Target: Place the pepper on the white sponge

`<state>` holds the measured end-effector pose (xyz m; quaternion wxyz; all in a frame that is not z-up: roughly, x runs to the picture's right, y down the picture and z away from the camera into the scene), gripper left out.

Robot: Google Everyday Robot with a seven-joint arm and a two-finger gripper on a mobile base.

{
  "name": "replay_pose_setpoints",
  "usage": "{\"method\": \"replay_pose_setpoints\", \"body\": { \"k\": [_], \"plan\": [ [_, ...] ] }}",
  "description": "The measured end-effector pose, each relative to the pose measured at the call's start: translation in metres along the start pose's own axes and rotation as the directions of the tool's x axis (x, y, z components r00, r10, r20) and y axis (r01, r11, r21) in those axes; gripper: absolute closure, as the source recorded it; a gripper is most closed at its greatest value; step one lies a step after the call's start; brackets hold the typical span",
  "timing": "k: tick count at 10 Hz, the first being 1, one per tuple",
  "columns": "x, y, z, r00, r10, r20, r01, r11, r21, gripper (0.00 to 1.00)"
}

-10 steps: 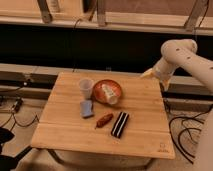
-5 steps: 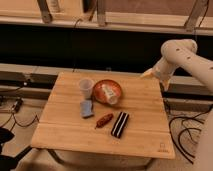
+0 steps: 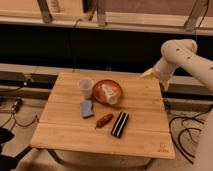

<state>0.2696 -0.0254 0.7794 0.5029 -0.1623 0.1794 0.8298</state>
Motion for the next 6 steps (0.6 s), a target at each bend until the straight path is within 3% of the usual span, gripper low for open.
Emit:
{"method": "replay_pose_setpoints", "body": {
  "k": [4,6],
  "plan": [
    [0.0,0.001,-0.001,1.0,0.005,0.0,-0.005,1.0,0.0,0.2],
    [0.015,0.024,0.004,0.999,0.029,-0.024,-0.03,0.999,-0.013,0.2]
  ]
}}
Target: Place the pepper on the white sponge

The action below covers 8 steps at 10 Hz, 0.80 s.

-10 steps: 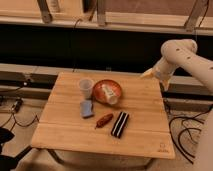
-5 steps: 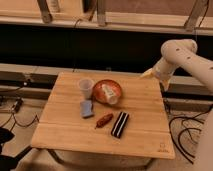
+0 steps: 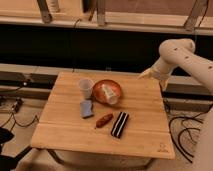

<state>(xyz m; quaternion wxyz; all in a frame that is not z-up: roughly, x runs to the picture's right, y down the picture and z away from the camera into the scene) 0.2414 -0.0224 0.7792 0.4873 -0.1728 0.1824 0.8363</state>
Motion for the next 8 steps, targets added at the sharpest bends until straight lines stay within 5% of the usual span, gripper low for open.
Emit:
{"method": "replay_pose_setpoints", "body": {
  "k": [5,8],
  "plan": [
    [0.082,0.056,0.025,0.999,0.024,-0.041,-0.023,1.0,0.017,0.2],
    [0.086,0.056,0.028,0.999,0.021,-0.045,-0.02,1.0,0.022,0.2]
  ]
}}
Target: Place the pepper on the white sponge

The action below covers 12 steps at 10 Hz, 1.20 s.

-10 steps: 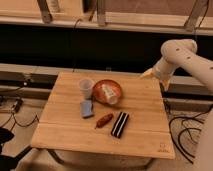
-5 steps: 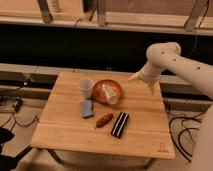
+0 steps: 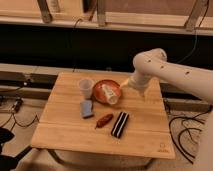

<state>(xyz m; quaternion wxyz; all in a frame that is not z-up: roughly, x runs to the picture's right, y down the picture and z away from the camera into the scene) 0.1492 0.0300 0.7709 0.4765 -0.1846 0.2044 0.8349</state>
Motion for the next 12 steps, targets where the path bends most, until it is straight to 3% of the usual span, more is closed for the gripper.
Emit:
{"method": "replay_pose_setpoints", "body": {
  "k": [2,3,6,9,10,12],
  "plan": [
    [0.014,0.002,0.001,0.998,-0.046,-0.042,0.045,0.999,-0.024,0.2],
    [0.037,0.01,0.002,0.99,-0.113,-0.085,0.109,0.993,-0.045,0.2],
    [0.089,0.03,0.004,0.952,-0.258,-0.166,0.245,0.965,-0.095,0.2],
    [0.12,0.051,0.011,0.92,-0.329,-0.216,0.304,0.942,-0.139,0.2],
    [0.127,0.062,0.015,0.918,-0.323,-0.229,0.293,0.943,-0.156,0.2],
    [0.136,0.086,0.022,0.937,-0.261,-0.233,0.219,0.957,-0.192,0.2]
  ]
}}
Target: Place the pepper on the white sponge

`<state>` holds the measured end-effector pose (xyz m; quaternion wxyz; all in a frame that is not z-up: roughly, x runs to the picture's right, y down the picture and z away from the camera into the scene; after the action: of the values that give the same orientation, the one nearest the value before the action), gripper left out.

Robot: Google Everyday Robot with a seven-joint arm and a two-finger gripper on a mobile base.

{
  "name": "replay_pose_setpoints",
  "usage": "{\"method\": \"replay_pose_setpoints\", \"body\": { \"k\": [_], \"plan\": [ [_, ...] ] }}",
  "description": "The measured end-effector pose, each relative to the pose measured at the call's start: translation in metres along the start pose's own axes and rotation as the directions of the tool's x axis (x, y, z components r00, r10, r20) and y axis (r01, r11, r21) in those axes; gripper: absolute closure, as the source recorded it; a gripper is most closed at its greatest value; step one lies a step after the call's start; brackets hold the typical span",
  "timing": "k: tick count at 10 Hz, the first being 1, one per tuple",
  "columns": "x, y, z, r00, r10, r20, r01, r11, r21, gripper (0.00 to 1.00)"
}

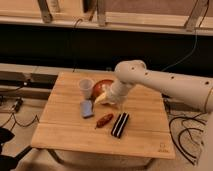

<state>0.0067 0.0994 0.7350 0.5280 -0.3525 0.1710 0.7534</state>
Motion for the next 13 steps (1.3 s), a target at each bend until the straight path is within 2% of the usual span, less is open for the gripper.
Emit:
{"method": "replay_pose_setpoints", "body": {
  "k": [2,5,6,7,8,9,11,12,13],
  "plan": [
    [0.0,0.011,0.005,0.999,0.034,0.009,-0.034,0.999,-0.028,0.2],
    [0.0,0.011,0.004,1.0,0.022,0.007,-0.022,0.999,-0.025,0.2],
    [0.003,0.01,0.004,1.0,-0.015,0.003,0.015,1.0,-0.016,0.2],
    [0.005,0.01,0.005,0.996,-0.089,0.007,0.089,0.996,0.007,0.2],
    [0.005,0.011,0.009,0.985,-0.172,0.019,0.171,0.985,0.032,0.2],
    [0.003,0.016,0.014,0.968,-0.249,0.038,0.246,0.968,0.055,0.2],
    [-0.002,0.022,0.024,0.94,-0.335,0.068,0.329,0.94,0.089,0.2],
    [-0.003,0.024,0.034,0.923,-0.375,0.086,0.364,0.924,0.119,0.2],
    [-0.004,0.028,0.044,0.915,-0.39,0.103,0.375,0.916,0.143,0.2]
  ]
}}
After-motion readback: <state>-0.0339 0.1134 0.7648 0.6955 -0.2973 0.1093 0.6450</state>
